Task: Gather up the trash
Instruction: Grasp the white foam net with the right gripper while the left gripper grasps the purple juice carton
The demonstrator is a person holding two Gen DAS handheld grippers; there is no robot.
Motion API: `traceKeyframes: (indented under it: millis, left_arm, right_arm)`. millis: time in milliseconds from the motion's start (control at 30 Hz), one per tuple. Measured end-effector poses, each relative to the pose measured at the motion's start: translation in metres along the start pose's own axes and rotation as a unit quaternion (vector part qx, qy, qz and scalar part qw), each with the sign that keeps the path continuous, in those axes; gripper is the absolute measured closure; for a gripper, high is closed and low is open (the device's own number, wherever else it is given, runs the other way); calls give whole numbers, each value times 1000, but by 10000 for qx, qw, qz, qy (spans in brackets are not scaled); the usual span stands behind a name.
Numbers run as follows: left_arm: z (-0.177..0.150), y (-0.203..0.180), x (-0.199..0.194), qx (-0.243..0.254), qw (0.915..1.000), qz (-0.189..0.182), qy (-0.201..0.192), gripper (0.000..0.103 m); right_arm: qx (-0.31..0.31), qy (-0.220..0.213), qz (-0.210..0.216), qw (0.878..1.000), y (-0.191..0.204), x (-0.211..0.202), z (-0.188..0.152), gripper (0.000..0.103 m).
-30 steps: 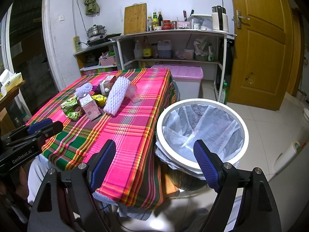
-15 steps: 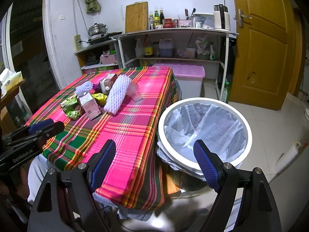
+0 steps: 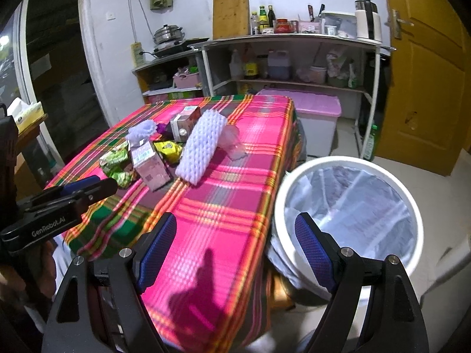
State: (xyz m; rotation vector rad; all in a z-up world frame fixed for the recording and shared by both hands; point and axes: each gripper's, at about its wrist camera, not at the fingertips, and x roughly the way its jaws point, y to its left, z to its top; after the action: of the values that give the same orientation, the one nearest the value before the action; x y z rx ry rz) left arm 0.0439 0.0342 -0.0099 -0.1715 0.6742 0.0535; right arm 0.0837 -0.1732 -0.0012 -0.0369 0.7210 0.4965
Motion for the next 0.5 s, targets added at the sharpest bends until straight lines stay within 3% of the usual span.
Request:
traceKeyframes:
  millis: [100,200,500]
  left_arm:
    - [12,5,10,-122,9999,-54,-7,56]
    - [22,13,20,-386,9990,-219,17,47]
    - [46,25,57,-996,9946,-227,206,45]
  right_arm:
    - [39,11,61,10000,-1,12,10,20]
    - [80,10,138,9999,-1,23,21,20]
    - [195,-3,168,9997,-7,38,37,20]
